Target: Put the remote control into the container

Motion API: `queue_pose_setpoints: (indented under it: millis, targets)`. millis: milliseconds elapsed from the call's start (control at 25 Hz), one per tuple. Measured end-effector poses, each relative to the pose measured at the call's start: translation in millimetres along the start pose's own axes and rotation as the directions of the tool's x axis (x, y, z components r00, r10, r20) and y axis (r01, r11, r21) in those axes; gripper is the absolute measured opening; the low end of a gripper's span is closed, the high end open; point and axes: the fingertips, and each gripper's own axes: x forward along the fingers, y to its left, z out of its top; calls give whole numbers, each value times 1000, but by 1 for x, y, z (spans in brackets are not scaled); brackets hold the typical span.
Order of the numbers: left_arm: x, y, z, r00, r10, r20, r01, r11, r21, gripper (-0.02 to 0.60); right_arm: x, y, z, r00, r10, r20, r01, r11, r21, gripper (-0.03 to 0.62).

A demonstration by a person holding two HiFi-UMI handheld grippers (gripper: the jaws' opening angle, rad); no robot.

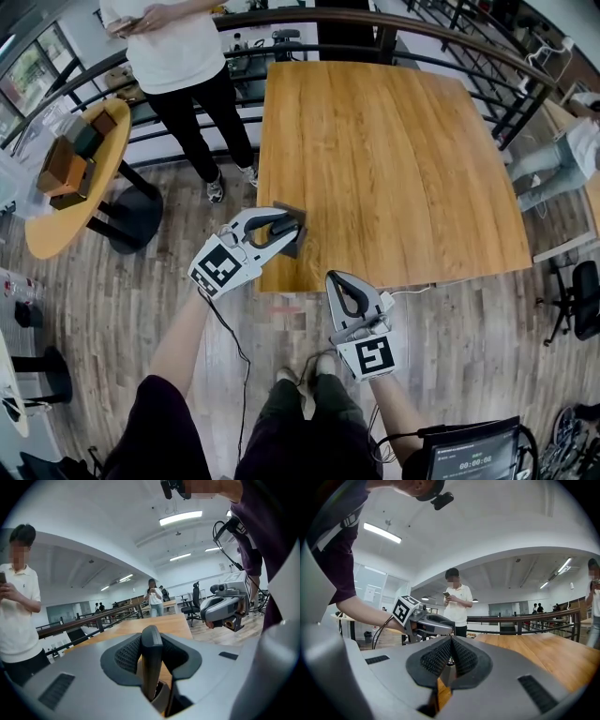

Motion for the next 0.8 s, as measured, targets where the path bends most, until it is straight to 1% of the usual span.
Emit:
queue_pose_setpoints:
  millis: [120, 240, 280, 360, 400, 520, 680, 800]
  targets:
    - [4, 4, -4, 999, -46, -5, 46, 999, -12, 117, -1, -7, -2, 1000, -16, 1, 16, 1000, 7, 18]
    - [9, 4, -9, 996, -86, -16, 86, 996, -17, 117, -3, -11, -11, 998, -22, -50, 22, 1000, 3, 18]
    - [11, 4, -10, 995, -99, -20, 98, 995, -19, 117, -3, -11, -10, 999, -22, -45, 23, 1000, 5, 18]
    - [17, 4, -15, 992, -124, -31, 123, 992, -25, 117, 1, -12, -1, 1000, -24, 6, 24, 1000, 12, 18]
    - [19, 4, -17, 990, -137, -33, 136, 990, -30, 117, 2, -13, -1, 1000, -23, 11, 23, 1000, 13, 18]
    - [27, 5, -22, 983, -181, -36, 179, 982, -53, 117, 0, -13, -11, 999, -18, -38, 18, 1000, 6, 18]
    - [32, 8, -36, 968, -242, -67, 237, 968, -84, 117, -1, -16, -20, 997, -24, -75, 24, 1000, 2, 18]
    - [36, 9, -42, 962, -261, -77, 254, 963, -92, 117, -2, -18, -23, 995, -29, -94, 29, 1000, 0, 18]
